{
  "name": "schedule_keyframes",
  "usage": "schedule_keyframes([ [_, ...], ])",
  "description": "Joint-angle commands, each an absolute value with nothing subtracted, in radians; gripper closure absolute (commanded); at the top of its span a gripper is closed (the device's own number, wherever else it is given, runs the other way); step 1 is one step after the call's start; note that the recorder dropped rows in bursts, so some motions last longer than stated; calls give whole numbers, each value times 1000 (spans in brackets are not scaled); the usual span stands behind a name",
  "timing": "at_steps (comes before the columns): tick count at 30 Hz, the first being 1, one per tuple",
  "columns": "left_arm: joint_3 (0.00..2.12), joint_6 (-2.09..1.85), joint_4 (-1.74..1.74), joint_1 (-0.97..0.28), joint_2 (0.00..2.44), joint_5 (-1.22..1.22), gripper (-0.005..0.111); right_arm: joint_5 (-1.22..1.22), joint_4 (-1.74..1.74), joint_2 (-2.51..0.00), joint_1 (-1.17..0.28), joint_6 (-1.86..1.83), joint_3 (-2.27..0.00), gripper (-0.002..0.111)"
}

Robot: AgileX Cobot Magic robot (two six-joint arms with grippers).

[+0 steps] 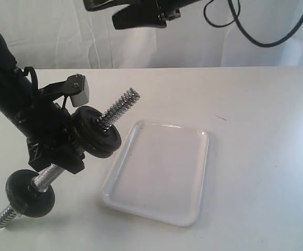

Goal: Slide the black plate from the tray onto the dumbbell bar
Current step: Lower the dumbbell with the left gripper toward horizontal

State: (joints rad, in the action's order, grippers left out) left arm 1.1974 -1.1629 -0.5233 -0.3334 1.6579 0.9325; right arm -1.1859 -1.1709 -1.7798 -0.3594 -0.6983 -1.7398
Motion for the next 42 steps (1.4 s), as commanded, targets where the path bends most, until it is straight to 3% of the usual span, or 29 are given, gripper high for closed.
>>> schedule_keyframes([
  [1,1234,-1103,-739,-332,1596,913,107,-1166,-1167,-1711,-336,-711,-1758,89],
  [3,1234,-1050,-739,-332,1596,852,107,-1148,-1145,-1690,-334,-708,-1758,107],
  [25,1234,-593,-747,-332,1761,448,107,-1221,-1011,-1623,-328,-621,-1758,108],
  [42,1236,-531,-749,-332,1807,369,107,-1221,-970,-1576,-328,-621,-1758,108],
])
